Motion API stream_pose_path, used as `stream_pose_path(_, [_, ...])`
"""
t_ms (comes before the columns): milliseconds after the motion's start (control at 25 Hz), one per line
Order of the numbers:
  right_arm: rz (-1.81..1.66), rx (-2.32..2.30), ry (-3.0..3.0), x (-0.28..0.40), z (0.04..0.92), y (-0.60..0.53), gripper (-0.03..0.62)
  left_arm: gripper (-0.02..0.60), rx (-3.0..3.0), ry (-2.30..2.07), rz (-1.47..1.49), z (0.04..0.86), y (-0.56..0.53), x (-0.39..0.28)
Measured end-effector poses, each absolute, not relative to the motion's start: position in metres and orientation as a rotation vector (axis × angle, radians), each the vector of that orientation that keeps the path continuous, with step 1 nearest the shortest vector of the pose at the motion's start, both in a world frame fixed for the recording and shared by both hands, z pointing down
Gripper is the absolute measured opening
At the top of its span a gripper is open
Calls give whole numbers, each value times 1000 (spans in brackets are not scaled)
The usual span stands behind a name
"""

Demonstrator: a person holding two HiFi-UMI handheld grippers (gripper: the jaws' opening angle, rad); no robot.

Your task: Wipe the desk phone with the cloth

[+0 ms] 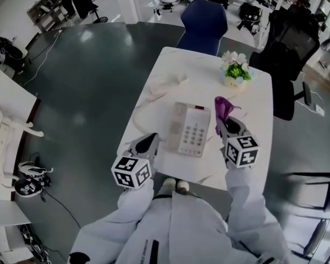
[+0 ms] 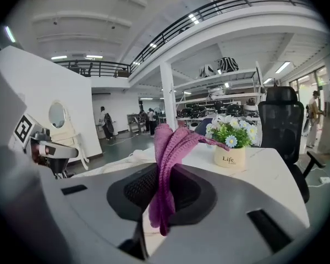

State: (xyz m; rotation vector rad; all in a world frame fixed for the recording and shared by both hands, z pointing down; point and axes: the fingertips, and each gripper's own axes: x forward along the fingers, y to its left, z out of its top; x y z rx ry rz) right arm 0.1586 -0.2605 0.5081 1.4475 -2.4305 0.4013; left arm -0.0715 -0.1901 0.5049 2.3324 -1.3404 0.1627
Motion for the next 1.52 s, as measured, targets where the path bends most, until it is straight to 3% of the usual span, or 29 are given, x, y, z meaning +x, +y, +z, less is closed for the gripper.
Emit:
stream_pose_path(600, [115, 1285, -2279, 131, 545, -311, 32, -3, 2283, -1235, 232, 540, -218, -67])
stream_pose_path(1520, [123, 1041, -2206, 104, 578, -286, 38, -2, 2255, -1177, 240, 554, -211, -54])
